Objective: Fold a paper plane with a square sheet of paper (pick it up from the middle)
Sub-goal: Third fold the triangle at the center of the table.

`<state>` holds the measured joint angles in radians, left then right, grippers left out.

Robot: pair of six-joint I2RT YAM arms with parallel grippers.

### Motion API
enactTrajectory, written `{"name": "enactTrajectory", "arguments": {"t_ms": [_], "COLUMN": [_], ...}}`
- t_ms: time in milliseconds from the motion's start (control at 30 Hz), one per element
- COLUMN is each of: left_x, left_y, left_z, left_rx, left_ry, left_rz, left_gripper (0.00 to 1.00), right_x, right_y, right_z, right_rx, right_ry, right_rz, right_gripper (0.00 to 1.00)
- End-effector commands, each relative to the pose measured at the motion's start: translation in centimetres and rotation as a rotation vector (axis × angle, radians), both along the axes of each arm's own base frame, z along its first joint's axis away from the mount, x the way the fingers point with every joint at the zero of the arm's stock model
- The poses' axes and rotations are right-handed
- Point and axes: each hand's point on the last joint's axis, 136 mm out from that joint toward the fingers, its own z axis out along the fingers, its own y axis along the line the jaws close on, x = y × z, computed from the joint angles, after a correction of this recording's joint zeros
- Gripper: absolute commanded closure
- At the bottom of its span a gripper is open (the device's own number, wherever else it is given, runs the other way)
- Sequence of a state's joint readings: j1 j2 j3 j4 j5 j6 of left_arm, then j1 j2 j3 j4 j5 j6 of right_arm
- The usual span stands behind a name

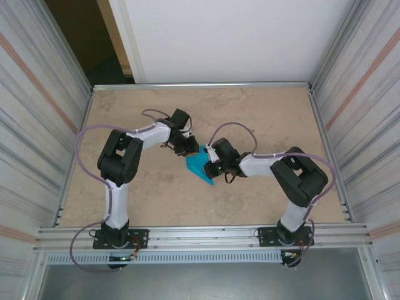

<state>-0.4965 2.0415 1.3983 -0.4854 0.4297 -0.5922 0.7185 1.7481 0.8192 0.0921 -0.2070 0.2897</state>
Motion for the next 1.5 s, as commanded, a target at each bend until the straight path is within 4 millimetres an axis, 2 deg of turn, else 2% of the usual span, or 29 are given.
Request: {"name": "enactTrajectory", "arguments": {"t_ms": [0, 133, 267, 400, 633, 800, 1100, 1467], "left_x": [0.9, 0.2, -0.6, -0.5, -0.2, -0.6, -0.9, -1.1], "left_y": [1.0, 1.9, 1.9, 1.3, 0.5, 1.0, 1.2, 1.0], "left_z": [3.8, 4.0, 2.5, 1.7, 0.1, -1.3, -2.2, -2.3], "left_rx": [-0.034, -0.082, -0.088, -0.095, -0.055, -0.012, 0.013, 0.016], "left_ry": [-0.080, -0.090, -0.042, -0.020, 0.017, 0.050, 0.072, 0.073], "left_rz": [0.081, 0.135, 0.128, 0.106, 0.059, 0.054, 0.036, 0.022], "left_gripper": [0.77, 0.75, 0.75, 0.75, 0.77, 0.79, 0.79, 0.80], "right_x": [-0.5, -0.5, -0.6, -0.9, -0.7, -0.4, 0.2, 0.2], "right_y": [0.1, 0.5, 0.8, 1.0, 0.7, 0.3, 0.1, 0.3], "right_z": [-0.2, 0.5, 1.7, 2.4, 1.9, 1.4, 1.1, 0.9], "right_rx": [0.010, 0.041, 0.089, 0.115, 0.098, 0.072, 0.046, 0.046], "right_ry": [0.044, 0.060, 0.080, 0.100, 0.108, 0.103, 0.099, 0.107], "right_rz": [-0.020, -0.024, -0.038, -0.050, -0.067, -0.082, -0.097, -0.092], "right_gripper": [1.00, 1.00, 1.00, 1.00, 1.00, 1.00, 1.00, 1.00]}}
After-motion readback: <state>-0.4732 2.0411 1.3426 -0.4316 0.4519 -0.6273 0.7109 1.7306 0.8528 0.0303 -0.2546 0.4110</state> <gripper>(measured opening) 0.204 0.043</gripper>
